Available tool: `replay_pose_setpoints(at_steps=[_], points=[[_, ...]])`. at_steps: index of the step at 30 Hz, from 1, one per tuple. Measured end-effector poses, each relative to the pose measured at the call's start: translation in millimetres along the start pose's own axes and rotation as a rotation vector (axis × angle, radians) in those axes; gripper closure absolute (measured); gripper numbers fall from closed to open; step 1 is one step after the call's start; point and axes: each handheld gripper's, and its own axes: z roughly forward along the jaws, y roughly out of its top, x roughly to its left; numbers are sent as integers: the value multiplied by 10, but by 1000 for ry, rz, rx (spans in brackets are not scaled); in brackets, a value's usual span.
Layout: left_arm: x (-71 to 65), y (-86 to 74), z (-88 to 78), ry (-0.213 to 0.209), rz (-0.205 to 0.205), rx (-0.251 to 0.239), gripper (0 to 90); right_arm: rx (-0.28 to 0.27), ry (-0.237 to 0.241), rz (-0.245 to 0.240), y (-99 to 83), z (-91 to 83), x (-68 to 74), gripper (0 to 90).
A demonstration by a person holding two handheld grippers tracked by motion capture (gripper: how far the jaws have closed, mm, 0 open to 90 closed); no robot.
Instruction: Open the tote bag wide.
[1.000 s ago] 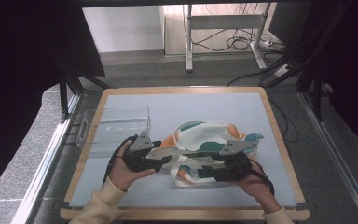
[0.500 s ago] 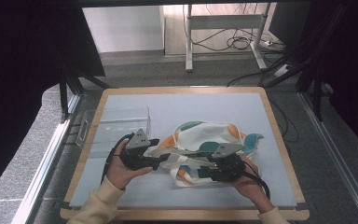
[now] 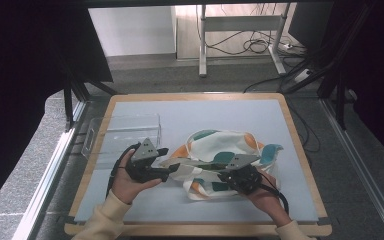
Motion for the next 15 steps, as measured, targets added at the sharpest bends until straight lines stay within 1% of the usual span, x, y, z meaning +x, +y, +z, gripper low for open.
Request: replay_pose_setpoints(at_steps=[3, 6, 10, 11, 14, 15], points=[[-18, 19, 7, 1, -1, -1, 355, -6, 12, 3, -15, 3, -27, 870], [-21, 28, 32, 0, 1, 2, 356, -7, 15, 5, -18, 3, -27, 870], [-23, 45, 123, -14, 3, 17, 357, -10, 13, -2, -10, -6, -13, 869], [-15, 52, 165, -19, 4, 24, 357, -9, 18, 0, -14, -1, -22, 870], [-5, 69, 207, -21, 1, 28, 358, -10, 26, 1, -17, -1, -33, 869], [-4, 98, 239, -23, 2, 28, 358, -12, 29, 1, -17, -4, -36, 870]])
